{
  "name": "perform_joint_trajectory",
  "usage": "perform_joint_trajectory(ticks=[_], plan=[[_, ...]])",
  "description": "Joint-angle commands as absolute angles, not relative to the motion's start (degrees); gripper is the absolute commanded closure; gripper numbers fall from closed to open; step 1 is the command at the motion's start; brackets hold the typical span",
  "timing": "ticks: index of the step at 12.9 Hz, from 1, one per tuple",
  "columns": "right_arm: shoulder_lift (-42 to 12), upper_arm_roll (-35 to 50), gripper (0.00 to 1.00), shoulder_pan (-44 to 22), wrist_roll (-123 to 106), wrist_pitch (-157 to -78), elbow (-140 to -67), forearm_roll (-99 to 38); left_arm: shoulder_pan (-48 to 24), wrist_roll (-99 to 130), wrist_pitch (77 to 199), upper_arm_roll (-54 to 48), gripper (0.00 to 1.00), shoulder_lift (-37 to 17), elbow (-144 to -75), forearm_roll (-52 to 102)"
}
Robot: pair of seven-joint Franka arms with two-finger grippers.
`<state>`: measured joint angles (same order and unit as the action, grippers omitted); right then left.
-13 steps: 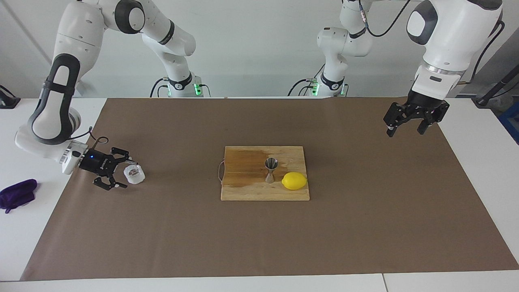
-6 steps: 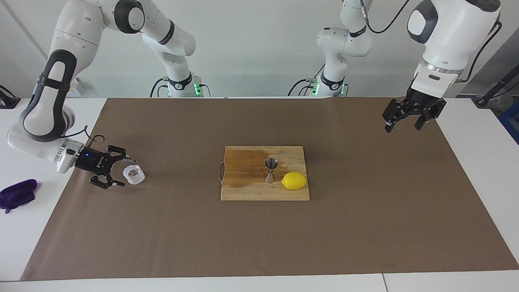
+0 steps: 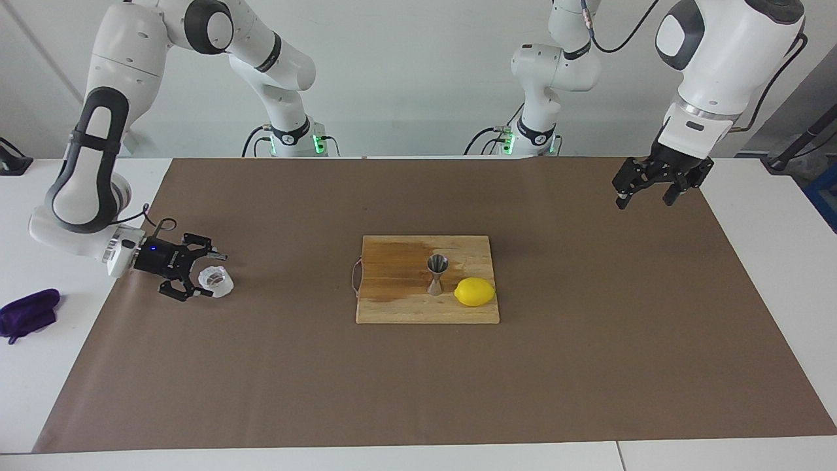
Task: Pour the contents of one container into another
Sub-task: 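Close the right gripper on the glass cup while the left gripper returns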
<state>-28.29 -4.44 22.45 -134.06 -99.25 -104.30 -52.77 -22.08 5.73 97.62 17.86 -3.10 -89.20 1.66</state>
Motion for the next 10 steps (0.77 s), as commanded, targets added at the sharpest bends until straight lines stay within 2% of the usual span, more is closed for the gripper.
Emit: perform_joint_trajectory(ticks=[1,3,7,9,10], plan=[[-27.16,-4.22,0.00,23.03,-135.88,-101.51,-106.17,-52.21,-18.31,6.33,96.94,14.97,0.00,-0.88,-91.41,0.61],[-27.16,-4.22,0.00,23.11,-136.23,-102.30,-107.22,-52.21,-8.83,6.77,96.59,4.79,0.00,-0.79,-91.41,0.62],[-27.07,-4.13,0.00,23.90,-136.23,-101.43,-107.23,-52.47,-3.52,6.50,95.45,-0.17,0.00,-0.97,-91.49,0.62],[-27.07,-4.13,0.00,23.91,-136.23,-101.42,-107.40,-52.56,3.13,5.98,96.24,-5.50,0.00,-0.70,-91.49,0.62],[-27.07,-4.22,0.00,23.91,-136.23,-101.51,-107.40,-52.82,2.64,6.06,96.59,-5.62,0.00,-0.79,-91.49,0.62]])
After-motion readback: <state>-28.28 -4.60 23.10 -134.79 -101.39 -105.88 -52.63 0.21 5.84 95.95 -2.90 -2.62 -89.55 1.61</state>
